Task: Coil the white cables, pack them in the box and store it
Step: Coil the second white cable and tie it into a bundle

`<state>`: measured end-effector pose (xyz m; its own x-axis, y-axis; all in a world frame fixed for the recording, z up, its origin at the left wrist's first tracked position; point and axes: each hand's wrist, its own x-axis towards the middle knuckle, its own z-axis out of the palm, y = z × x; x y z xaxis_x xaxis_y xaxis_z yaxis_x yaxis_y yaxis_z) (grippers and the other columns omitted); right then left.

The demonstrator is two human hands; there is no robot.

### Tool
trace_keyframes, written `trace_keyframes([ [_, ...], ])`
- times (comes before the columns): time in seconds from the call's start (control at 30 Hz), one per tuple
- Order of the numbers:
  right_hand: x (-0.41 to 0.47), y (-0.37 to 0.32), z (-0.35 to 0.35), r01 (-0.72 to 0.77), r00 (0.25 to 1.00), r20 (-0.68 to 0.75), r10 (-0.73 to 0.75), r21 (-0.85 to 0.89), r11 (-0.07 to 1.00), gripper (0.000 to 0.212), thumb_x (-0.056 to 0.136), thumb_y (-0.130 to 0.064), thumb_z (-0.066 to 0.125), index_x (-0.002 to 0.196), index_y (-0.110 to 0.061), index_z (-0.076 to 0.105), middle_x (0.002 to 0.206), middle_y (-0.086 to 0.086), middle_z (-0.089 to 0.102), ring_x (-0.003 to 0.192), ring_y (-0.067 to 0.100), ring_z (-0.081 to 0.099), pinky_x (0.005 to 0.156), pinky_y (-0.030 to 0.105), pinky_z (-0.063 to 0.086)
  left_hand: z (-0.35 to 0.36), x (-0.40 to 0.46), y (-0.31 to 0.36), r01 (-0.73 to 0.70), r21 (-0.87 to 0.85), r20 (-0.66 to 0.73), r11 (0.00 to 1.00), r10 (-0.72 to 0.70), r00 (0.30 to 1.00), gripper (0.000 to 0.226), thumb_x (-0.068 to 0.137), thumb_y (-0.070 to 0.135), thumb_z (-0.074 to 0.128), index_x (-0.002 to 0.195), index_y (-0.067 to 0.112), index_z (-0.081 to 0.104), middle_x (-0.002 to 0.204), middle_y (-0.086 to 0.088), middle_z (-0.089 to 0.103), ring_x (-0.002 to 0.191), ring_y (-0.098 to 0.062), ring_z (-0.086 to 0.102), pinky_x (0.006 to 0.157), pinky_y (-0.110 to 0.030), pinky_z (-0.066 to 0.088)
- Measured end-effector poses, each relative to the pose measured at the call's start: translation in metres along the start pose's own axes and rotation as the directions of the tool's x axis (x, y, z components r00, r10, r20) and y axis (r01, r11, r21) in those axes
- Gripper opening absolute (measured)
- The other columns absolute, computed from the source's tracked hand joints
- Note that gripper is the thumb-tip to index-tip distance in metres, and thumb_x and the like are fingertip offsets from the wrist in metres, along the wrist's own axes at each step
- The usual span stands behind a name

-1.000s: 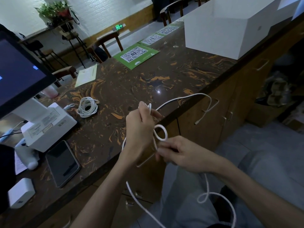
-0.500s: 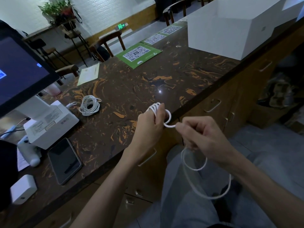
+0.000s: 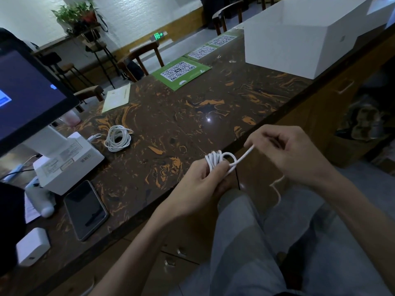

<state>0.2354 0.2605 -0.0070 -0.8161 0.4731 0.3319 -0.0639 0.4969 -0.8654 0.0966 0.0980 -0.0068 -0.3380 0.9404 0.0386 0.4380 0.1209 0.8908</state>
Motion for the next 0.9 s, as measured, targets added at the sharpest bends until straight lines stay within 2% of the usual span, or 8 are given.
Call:
trace_keyframes([
  [0.1, -0.005, -0.008, 0.0, 0.065, 0.975, 0.221, -0.024, -0.179, 0.982, 0.015, 0.092, -0.036, 0.06, 0.088, -0.025, 0.07, 0.075, -0.005, 0.067, 0.068, 0.012, 0.062, 0.059, 0.025, 0.048, 0.0, 0.003, 0.001, -0.004, 0.012, -0.131, 1.0, 0.005, 0.991, 0.031, 0.103, 0.017, 0.047, 0.078, 0.003, 0.057, 0.061, -0.002, 0.049, 0.055, -0.014, 0.043, 0.052, -0.028, 0.035],
  [0.17, -0.008, -0.01, 0.003, 0.084, 0.959, 0.281, -0.021, -0.214, 0.973, 0.011, 0.091, -0.037, 0.062, 0.088, -0.028, 0.068, 0.07, -0.006, 0.064, 0.064, 0.011, 0.059, 0.055, 0.023, 0.046, -0.001, 0.005, 0.005, 0.003, 0.032, -0.133, 0.999, 0.001, 0.991, 0.019, 0.1, 0.018, 0.053, 0.089, 0.006, 0.063, 0.066, -0.008, 0.052, 0.058, -0.02, 0.045, 0.053, -0.032, 0.038],
  [0.3, -0.014, -0.011, 0.002, 0.116, 0.989, 0.125, -0.082, -0.292, 0.949, 0.008, 0.091, -0.03, 0.065, 0.086, -0.024, 0.068, 0.068, -0.01, 0.062, 0.066, 0.009, 0.06, 0.055, 0.017, 0.045, -0.005, 0.011, 0.006, -0.022, 0.26, -0.106, 0.965, 0.051, 0.993, 0.021, 0.097, 0.026, 0.059, 0.089, 0.009, 0.066, 0.069, -0.012, 0.06, 0.061, -0.026, 0.055, 0.053, -0.04, 0.045],
  [0.43, -0.013, -0.016, 0.008, 0.106, 0.993, -0.017, -0.117, -0.311, 0.945, 0.01, 0.091, -0.024, 0.068, 0.082, -0.02, 0.068, 0.067, -0.01, 0.063, 0.066, 0.01, 0.06, 0.054, 0.014, 0.043, 0.002, 0.017, 0.009, -0.064, 0.505, -0.012, 0.861, 0.081, 0.997, 0.028, 0.097, 0.023, 0.059, 0.076, 0.005, 0.06, 0.06, 0.005, 0.049, 0.057, -0.007, 0.048, 0.049, -0.015, 0.034],
  [0.57, -0.003, -0.014, 0.005, 0.058, 0.994, -0.066, -0.082, -0.299, 0.952, 0.016, 0.093, -0.026, 0.066, 0.079, -0.019, 0.067, 0.064, -0.012, 0.06, 0.065, 0.008, 0.059, 0.053, 0.011, 0.04, 0.015, 0.015, 0.007, -0.121, 0.534, 0.157, 0.837, 0.043, 0.987, 0.038, 0.098, 0.035, 0.054, 0.069, 0.01, 0.051, 0.063, -0.006, 0.049, 0.055, -0.018, 0.045, 0.048, -0.032, 0.033],
  [0.63, 0.004, -0.008, -0.002, 0.042, 0.996, -0.06, -0.059, -0.261, 0.964, 0.018, 0.092, -0.03, 0.064, 0.079, -0.02, 0.07, 0.063, -0.01, 0.061, 0.061, 0.01, 0.059, 0.052, 0.016, 0.042, 0.022, 0.011, 0.008, -0.146, 0.535, 0.251, 0.832, 0.008, 0.968, 0.042, 0.099, 0.04, 0.051, 0.065, 0.019, 0.042, 0.06, 0.0, 0.044, 0.049, -0.015, 0.042, 0.046, -0.03, 0.031],
  [0.77, 0.015, 0.02, -0.005, 0.014, 0.992, 0.123, 0.003, -0.14, 0.99, 0.019, 0.093, -0.034, 0.061, 0.082, -0.022, 0.071, 0.065, -0.005, 0.063, 0.061, 0.007, 0.058, 0.055, 0.016, 0.043, 0.029, 0.005, 0.015, -0.035, 0.143, 0.36, 0.989, -0.019, 0.933, 0.048, 0.105, 0.038, 0.037, 0.063, 0.015, 0.043, 0.056, -0.003, 0.038, 0.047, -0.021, 0.032, 0.046, -0.03, 0.028],
  [0.9, 0.006, 0.041, 0.022, -0.02, 0.992, 0.124, 0.017, 0.03, 0.999, 0.029, 0.096, -0.047, 0.051, 0.077, -0.029, 0.064, 0.066, 0.009, 0.059, 0.059, 0.028, 0.055, 0.055, 0.042, 0.044, 0.02, 0.007, 0.02, 0.167, -0.351, 0.388, 0.921, -0.019, 0.921, 0.05, 0.104, 0.035, 0.038, 0.057, 0.02, 0.041, 0.049, 0.005, 0.029, 0.042, -0.013, 0.021, 0.044, -0.024, 0.021],
])
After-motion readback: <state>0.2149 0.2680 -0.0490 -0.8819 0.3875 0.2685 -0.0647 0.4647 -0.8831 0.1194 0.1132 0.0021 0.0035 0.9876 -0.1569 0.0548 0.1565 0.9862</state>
